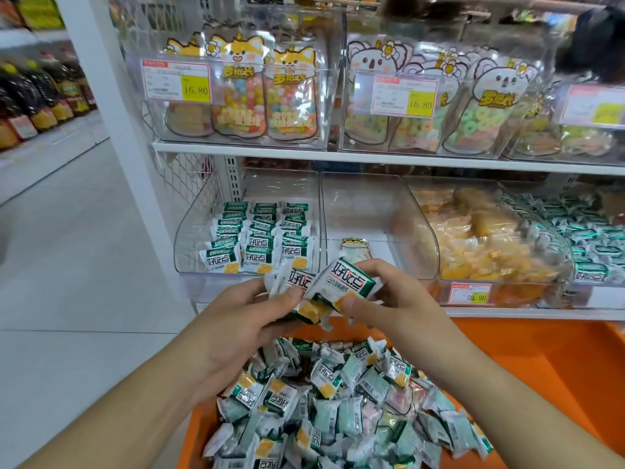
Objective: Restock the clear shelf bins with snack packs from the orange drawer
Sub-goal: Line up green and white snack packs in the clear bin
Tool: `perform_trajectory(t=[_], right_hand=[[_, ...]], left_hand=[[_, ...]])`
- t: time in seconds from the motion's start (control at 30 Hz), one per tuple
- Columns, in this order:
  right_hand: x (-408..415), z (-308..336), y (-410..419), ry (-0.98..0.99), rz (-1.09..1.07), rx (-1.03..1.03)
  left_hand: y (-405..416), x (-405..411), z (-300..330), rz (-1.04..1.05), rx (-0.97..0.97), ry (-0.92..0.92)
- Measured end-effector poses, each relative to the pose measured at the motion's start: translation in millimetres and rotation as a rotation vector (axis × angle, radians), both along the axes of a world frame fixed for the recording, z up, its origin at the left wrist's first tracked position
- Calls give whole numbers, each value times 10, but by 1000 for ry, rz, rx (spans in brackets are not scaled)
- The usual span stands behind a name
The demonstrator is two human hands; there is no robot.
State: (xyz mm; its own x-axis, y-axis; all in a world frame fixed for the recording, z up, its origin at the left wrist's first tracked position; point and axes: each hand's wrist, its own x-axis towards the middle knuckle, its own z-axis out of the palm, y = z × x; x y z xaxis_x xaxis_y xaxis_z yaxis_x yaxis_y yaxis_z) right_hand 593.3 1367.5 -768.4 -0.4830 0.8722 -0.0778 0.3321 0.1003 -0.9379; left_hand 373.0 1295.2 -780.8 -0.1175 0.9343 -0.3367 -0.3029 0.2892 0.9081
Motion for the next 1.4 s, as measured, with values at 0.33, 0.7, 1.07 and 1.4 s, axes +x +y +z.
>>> perform_trajectory(t=[0.33, 0.7, 1.07, 1.4], right_hand=[[-38, -95, -9, -61, 147, -25], [-215, -109, -95, -285, 269, 126], [-285, -131, -117, -404, 363, 164], [-343, -89, -106, -174, 176, 232]], left_hand=[[-39, 48, 44, -85, 7, 85], [-44, 24, 7, -203, -61, 69], [-59, -26, 11, -311, -73, 177], [-93, -12, 6, -98, -79, -53]])
